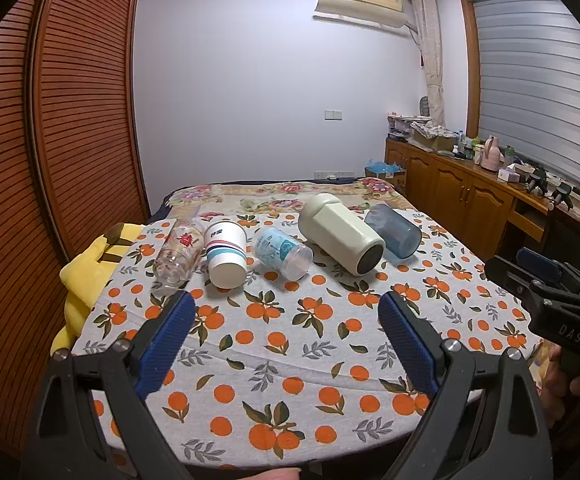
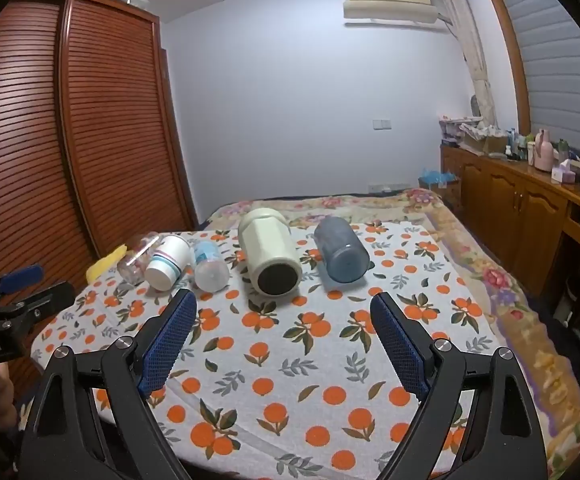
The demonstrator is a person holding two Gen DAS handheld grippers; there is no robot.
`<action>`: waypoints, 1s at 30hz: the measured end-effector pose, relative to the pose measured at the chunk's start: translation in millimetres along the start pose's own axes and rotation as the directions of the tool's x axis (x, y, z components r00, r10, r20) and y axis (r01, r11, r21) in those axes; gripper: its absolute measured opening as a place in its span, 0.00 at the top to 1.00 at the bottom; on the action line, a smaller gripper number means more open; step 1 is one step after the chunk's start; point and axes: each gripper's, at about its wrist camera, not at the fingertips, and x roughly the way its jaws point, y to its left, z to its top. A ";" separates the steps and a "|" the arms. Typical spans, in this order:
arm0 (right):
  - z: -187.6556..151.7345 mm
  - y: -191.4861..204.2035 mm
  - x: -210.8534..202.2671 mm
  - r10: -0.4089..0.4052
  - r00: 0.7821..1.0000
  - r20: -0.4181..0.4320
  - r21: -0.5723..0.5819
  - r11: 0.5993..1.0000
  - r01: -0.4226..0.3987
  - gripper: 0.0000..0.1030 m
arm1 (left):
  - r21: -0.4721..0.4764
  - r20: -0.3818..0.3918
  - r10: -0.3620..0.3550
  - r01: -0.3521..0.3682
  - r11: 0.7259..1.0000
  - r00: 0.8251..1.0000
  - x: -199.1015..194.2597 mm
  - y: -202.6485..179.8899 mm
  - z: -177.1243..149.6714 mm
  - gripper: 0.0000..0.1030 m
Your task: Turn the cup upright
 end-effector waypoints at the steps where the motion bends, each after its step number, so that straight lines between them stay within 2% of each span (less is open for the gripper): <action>1: 0.0 0.0 -0.1 -0.001 1.000 0.000 0.000 1.000 0.001 0.12 | 0.000 0.000 0.000 0.000 1.000 1.000 0.0 0.1 0.1 0.09; 30: 0.0 2.6 -1.1 -0.004 1.000 0.001 -0.004 1.000 0.004 0.12 | 0.004 0.007 -0.003 0.003 1.000 1.000 -7.8 -5.7 5.1 0.09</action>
